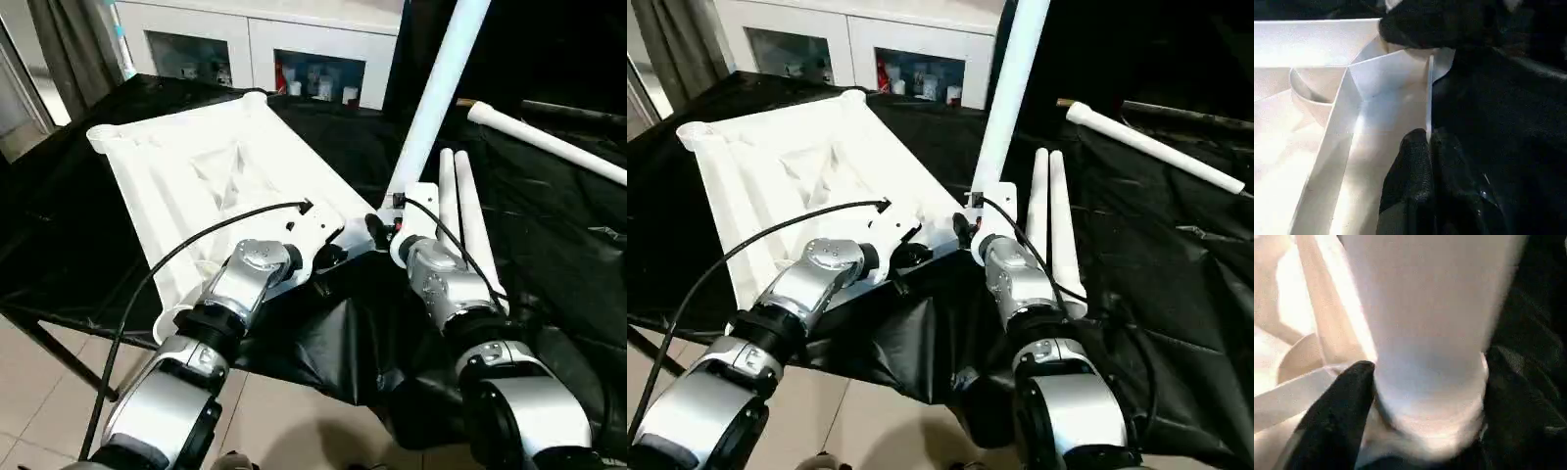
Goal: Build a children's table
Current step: Rotate leg to tighten, then rotate table base
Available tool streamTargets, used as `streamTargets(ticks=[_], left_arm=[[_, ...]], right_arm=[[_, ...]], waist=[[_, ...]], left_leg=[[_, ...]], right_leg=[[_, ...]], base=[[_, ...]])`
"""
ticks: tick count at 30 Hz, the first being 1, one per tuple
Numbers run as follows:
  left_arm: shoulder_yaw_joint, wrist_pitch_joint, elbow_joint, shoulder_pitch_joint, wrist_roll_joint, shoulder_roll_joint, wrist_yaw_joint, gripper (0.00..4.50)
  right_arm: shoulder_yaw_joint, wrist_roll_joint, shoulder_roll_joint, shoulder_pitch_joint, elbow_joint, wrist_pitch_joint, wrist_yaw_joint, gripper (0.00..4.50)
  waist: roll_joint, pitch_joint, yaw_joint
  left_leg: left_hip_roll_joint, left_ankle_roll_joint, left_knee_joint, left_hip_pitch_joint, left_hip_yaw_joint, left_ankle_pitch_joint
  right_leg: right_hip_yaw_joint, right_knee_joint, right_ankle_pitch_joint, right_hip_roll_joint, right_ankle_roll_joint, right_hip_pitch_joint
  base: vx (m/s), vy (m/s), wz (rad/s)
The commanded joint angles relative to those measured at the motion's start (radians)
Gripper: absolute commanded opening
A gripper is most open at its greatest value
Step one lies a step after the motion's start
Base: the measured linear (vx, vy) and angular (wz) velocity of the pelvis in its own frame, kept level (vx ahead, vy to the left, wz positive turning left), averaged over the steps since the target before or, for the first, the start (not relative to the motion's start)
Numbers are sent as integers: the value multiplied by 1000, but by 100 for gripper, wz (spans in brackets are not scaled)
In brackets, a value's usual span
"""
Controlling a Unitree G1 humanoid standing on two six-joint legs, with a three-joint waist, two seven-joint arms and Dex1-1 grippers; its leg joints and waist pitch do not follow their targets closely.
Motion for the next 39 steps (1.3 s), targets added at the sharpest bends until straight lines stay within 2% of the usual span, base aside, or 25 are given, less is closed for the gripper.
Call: streamTargets(ticks=[1, 2, 5, 10, 11, 12, 14, 15, 19, 21, 23, 24, 26, 27, 28, 29, 30, 31, 32, 33, 35, 36, 37, 38, 39], left_arm=[[2, -43, -4, -28, 5, -6, 31, 0], [0, -78, 5, -29, 6, -3, 24, 0], [4, -131, 19, -37, -7, -8, 1, 0], [27, -217, 57, -64, -14, -26, 34, 0], [44, -218, 72, -75, -26, -32, 45, 44], [56, -216, 79, -82, -41, -33, 34, 55], [73, -226, 81, -96, -56, -28, 35, 62], [84, -234, 85, -108, -52, -21, 76, 74], [103, -232, 111, -134, -21, 18, 194, 98], [128, -214, 99, -136, -12, 54, 260, 125], [142, -192, 66, -124, -7, 75, 278, 142], [167, -156, -12, -93, 6, 107, 312, 143], [174, -137, -56, -74, 19, 125, 324, 155], [189, -110, -124, -43, 37, 152, 345, 155], [213, -70, -228, 7, 62, 194, 377, 181], [246, -29, -325, 57, 81, 224, 407, 187], [268, -4, -383, 89, 91, 240, 425, 187], [268, -4, -383, 89, 91, 240, 425, 191], [320, 39, -529, 189, 136, 282, 452, 214], [333, 47, -568, 218, 146, 293, 461, 225], [364, 93, -678, 301, 181, 319, 455, 230], [364, 93, -678, 301, 181, 319, 455, 233], [381, 128, -737, 349, 204, 333, 445, 240], [402, 175, -811, 409, 230, 347, 436, 240], [417, 212, -849, 448, 242, 352, 425, 265]], right_arm=[[19, 12, 20, -9, 15, 2, 25, 373], [24, 0, 14, -10, 14, -15, 17, 373], [39, -20, -3, 7, -45, -40, 25, 383], [72, -42, -30, 83, -203, -17, 65, 383], [79, -44, -35, 101, -240, -7, 74, 384], [85, -46, -39, 116, -271, 4, 79, 384], [100, -46, -49, 149, -342, 33, 90, 384], [111, -47, -55, 169, -387, 52, 100, 384], [142, -43, -70, 214, -490, 118, 137, 384], [166, -45, -77, 240, -540, 157, 170, 384], [180, -49, -79, 249, -557, 172, 185, 384], [202, -55, -83, 262, -584, 200, 199, 384], [209, -56, -84, 266, -594, 212, 201, 384], [219, -59, -85, 271, -608, 233, 205, 384], [234, -64, -89, 280, -631, 267, 209, 384], [244, -69, -91, 286, -646, 293, 211, 384], [250, -72, -93, 290, -656, 309, 212, 384], [250, -72, -93, 290, -656, 309, 212, 384], [260, -82, -98, 298, -661, 332, 213, 384], [263, -84, -99, 301, -664, 340, 215, 384], [267, -91, -106, 300, -656, 350, 218, 384], [267, -91, -106, 300, -656, 350, 218, 384], [268, -96, -111, 296, -644, 357, 218, 384], [273, -101, -117, 293, -633, 368, 220, 384], [276, -104, -119, 289, -619, 367, 221, 384]], waist=[[-4, -86, 2], [-1, -86, 2], [-3, -87, 2], [4, -86, 9], [0, -86, 9], [8, -87, 12], [13, -88, 16], [9, -89, 15], [3, -87, 13], [0, -85, 12], [-1, -85, 11], [1, -85, 10], [2, -85, 11], [6, -88, 11], [6, -85, 8], [6, -83, 1], [9, -82, -2], [9, -82, -2], [-3, -82, 0], [2, -76, -3], [1, -74, -4], [4, -72, -2], [2, -72, 1], [0, -71, -1], [-1, -68, -1]], left_leg=[[6, 47, -62, -7, 0, -137], [5, 49, -61, -7, -1, -134], [6, 53, -60, -5, 1, -122], [6, 63, -61, -5, 0, -120], [3, 65, -60, -4, 2, -126], [2, 66, -59, -4, 0, -124], [4, 65, -60, -3, -2, -123], [9, 63, -60, -4, -4, -120], [8, 60, -61, -8, -7, -126], [1, 62, -59, -6, -3, -128], [3, 61, -60, -9, -5, -122], [11, 56, -61, -5, -7, -124], [9, 55, -60, -1, -4, -131], [16, 47, -61, 1, -7, -130], [24, 36, -66, -4, -12, -131], [26, 23, -69, -2, -13, -154], [21, 18, -65, 1, -9, -162], [21, 18, -65, 1, -9, -162], [23, 16, -66, 3, -9, -159], [20, 16, -68, -2, -6, -163], [18, 15, -68, 4, -5, -184], [15, 16, -69, 9, -4, -202], [15, 17, -67, 16, -2, -216], [21, 13, -71, 12, -8, -226], [19, 13, -72, 8, -8, -232]], right_leg=[[49, -81, -310, -79, -89, 85], [50, -85, -320, -80, -84, 83], [51, -80, -297, -78, -97, 82], [51, -81, -274, -75, -96, 83], [50, -84, -284, -73, -88, 85], [51, -83, -291, -75, -90, 84], [49, -87, -304, -76, -87, 86], [50, -82, -278, -75, -94, 84], [48, -76, -251, -73, -90, 89], [48, -85, -314, -71, -63, 87], [47, -82, -320, -73, -58, 88], [47, -81, -327, -76, -59, 84], [48, -87, -334, -74, -62, 76], [50, -77, -311, -79, -75, 78], [51, -67, -274, -81, -94, 80], [48, -68, -295, -79, -92, 78], [50, -73, -314, -78, -86, 74], [50, -73, -314, -78, -86, 74], [53, -70, -317, -81, -84, 76], [53, -76, -331, -77, -76, 71], [52, -83, -373, -74, -61, 66], [52, -90, -405, -72, -49, 60], [52, -96, -423, -72, -43, 54], [52, -89, -422, -78, -49, 60], [50, -91, -438, -72, -38, 57]], base=[[0, 0, 0], [0, 0, 0], [0, 0, 0], [0, 0, 0], [0, 0, 0], [0, 0, 0], [0, 0, 0], [0, 0, 0], [0, 0, 0], [0, 0, 0], [0, 0, 0], [0, 0, 0], [0, 0, 0], [0, 0, 0], [0, 0, 0], [0, 0, 0], [0, 0, 0], [0, 0, 0], [0, 0, 0], [0, 0, 0], [0, 0, 0], [0, 0, 0], [0, 0, 0], [0, 0, 0], [0, 0, 0]])
